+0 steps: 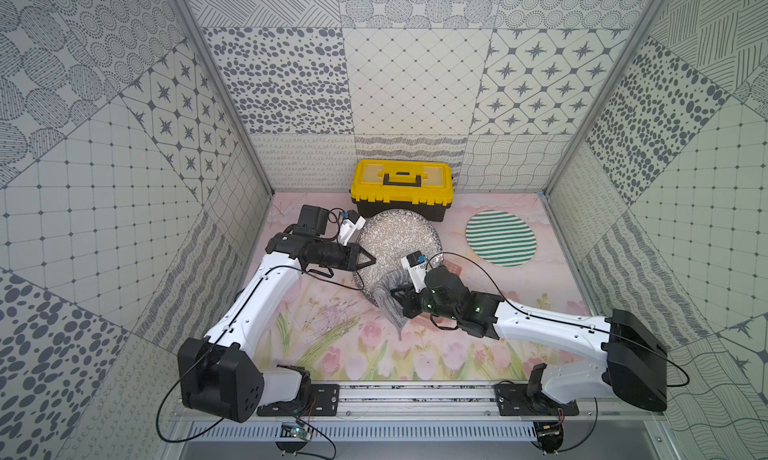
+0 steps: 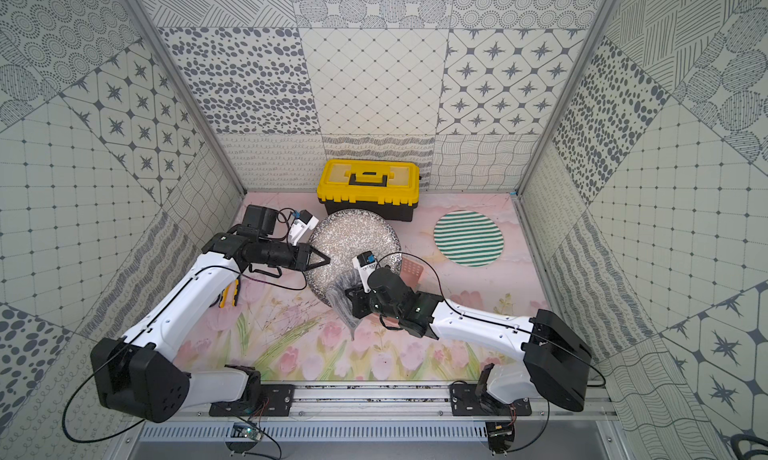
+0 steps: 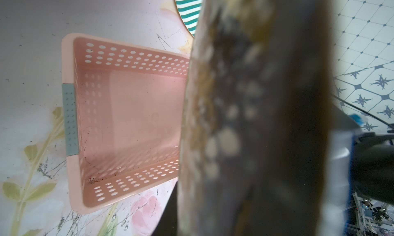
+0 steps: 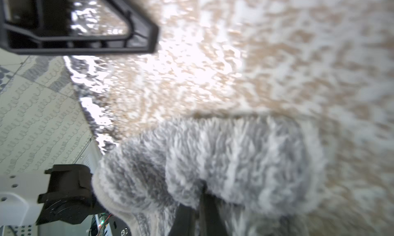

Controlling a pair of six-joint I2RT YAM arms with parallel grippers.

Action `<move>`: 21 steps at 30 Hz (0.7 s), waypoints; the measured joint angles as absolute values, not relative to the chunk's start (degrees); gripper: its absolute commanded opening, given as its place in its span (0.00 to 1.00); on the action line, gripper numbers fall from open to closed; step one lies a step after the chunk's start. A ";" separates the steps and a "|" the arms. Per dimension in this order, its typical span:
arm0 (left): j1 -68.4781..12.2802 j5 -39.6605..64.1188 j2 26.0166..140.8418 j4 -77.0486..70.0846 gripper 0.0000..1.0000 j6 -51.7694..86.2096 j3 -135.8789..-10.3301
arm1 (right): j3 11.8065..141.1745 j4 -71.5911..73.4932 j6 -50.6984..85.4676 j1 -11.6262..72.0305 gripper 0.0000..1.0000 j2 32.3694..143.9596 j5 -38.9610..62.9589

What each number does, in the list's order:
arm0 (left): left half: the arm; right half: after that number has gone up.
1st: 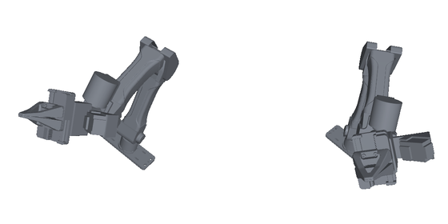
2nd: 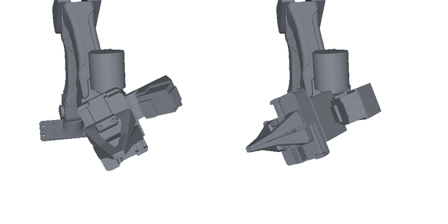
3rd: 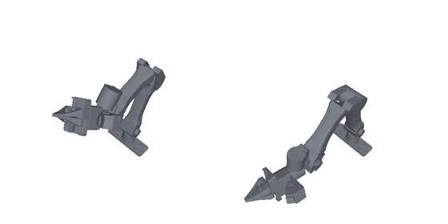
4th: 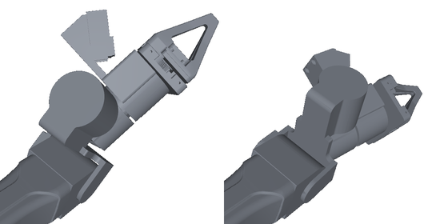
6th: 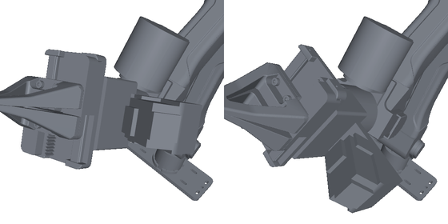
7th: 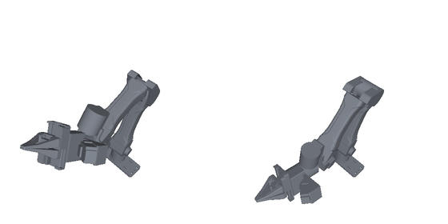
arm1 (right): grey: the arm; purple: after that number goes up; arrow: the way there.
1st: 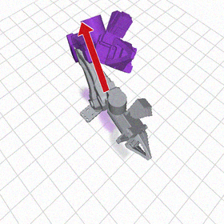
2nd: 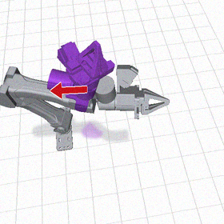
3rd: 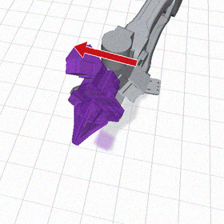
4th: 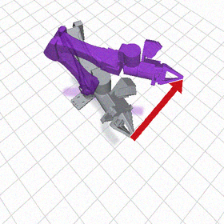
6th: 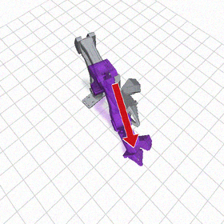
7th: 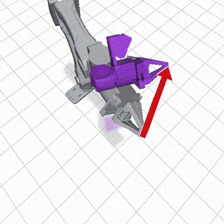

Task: Wipe the wet plate dry
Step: Wipe the plate with towel.

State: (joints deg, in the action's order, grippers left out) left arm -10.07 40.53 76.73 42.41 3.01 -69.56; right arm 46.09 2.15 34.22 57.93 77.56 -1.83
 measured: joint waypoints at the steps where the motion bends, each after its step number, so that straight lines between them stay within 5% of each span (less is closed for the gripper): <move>1: -10.07 40.36 76.73 42.15 0.00 3.01 -69.56 | 45.04 1.58 34.94 56.93 0.00 76.71 -2.74; 11: -10.07 40.16 76.40 41.65 0.00 4.12 -69.56 | 42.06 -5.37 38.65 46.13 0.00 70.74 -10.11; 21: -10.28 45.89 75.24 42.89 0.00 4.69 -69.56 | 49.30 -16.60 38.02 25.96 0.00 67.61 -7.29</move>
State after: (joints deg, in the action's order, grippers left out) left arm -10.28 45.89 75.24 42.89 4.69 -69.56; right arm 49.30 -16.60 38.02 25.96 67.61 -7.29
